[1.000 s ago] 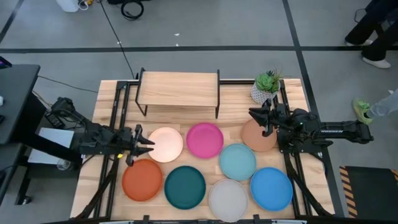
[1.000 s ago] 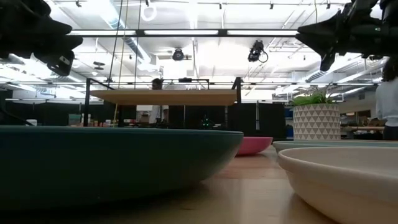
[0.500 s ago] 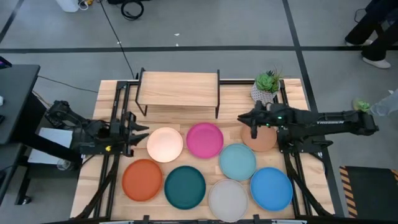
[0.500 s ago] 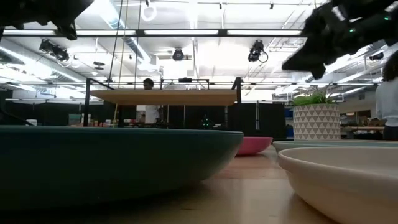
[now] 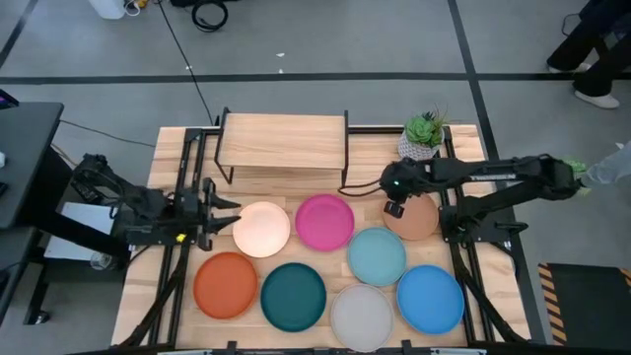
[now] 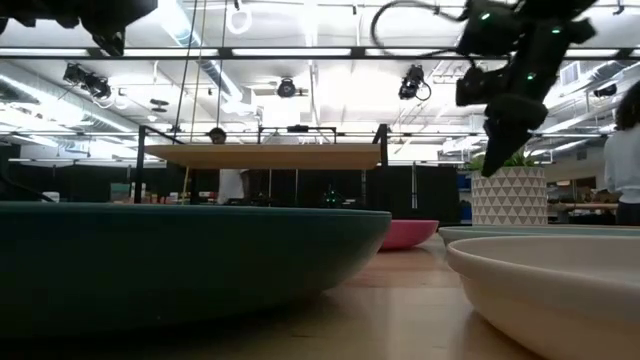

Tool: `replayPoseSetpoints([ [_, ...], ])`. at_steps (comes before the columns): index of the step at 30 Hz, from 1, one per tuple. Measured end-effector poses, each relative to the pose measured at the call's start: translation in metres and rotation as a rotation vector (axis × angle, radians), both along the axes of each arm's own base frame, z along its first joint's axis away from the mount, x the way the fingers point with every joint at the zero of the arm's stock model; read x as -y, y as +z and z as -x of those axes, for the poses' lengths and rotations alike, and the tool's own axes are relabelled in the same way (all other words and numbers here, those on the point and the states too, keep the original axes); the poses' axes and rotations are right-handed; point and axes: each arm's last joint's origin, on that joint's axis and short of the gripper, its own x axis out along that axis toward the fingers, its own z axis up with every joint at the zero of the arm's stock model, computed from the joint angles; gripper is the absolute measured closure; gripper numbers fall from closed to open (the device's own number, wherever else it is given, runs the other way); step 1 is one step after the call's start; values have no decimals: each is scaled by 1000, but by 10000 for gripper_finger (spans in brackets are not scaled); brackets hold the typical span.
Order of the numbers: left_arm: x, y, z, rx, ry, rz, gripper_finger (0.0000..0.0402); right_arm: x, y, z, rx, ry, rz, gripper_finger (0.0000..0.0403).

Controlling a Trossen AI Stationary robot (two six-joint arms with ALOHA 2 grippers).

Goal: Place and stack plates onto a shelf
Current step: Put the brown plate on the shelf

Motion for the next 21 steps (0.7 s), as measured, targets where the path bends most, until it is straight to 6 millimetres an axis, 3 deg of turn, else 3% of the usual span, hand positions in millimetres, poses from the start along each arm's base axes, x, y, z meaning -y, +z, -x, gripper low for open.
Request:
replayPoseSetpoints([
  [7,7,-9,-11,-96,17,-16,187,24,-15,-17,-219,171,-50,255],
  [13,13,-5,-5,-84,-48,-6,182,36,-35,-17,-353,233,-136,256],
  [21,17,8,-1,-89,-96,-22,182,45,-47,-16,-450,285,-126,256],
])
